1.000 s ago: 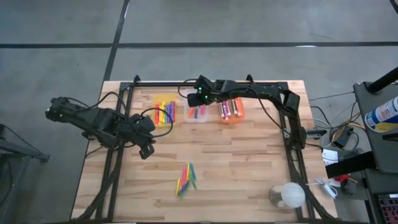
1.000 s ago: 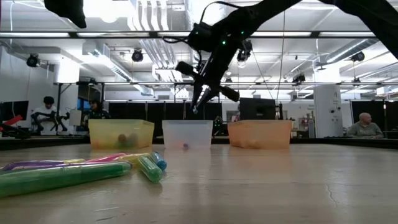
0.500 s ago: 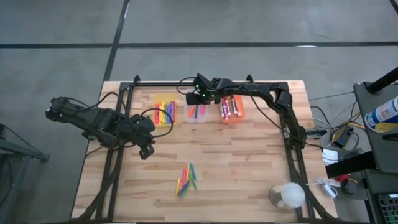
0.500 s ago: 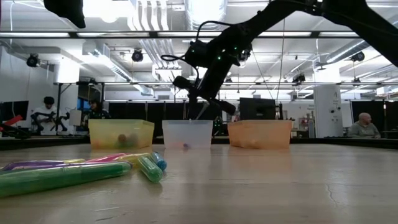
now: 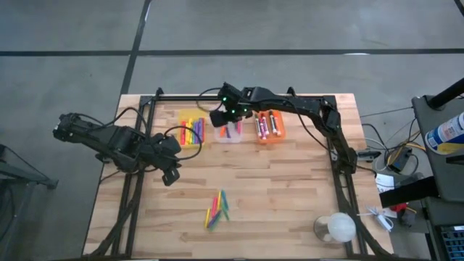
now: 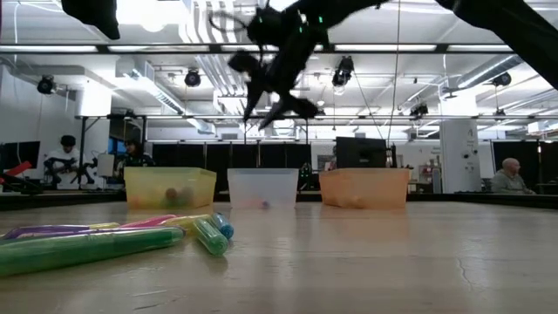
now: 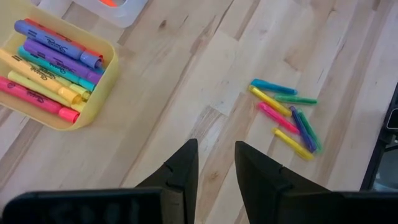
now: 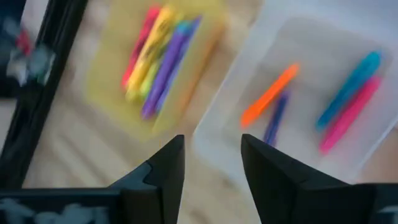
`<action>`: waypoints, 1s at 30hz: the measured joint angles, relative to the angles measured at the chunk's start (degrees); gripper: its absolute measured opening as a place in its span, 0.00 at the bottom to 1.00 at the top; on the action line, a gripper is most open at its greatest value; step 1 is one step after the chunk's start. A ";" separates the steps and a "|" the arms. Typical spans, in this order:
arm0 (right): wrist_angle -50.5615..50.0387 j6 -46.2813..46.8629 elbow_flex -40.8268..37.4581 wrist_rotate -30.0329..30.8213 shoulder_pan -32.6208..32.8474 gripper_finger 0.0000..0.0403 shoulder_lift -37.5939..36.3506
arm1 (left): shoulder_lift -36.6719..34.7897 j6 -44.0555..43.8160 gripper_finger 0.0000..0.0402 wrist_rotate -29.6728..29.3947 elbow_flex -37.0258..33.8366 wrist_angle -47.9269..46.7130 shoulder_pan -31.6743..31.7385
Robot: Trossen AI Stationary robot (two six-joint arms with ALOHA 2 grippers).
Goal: Pick & Place Markers
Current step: Put the blue pen into the white bin
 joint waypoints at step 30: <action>-14.32 22.33 10.06 4.59 33.09 0.29 8.37 | -0.01 2.88 0.25 2.16 -0.02 -0.52 -0.07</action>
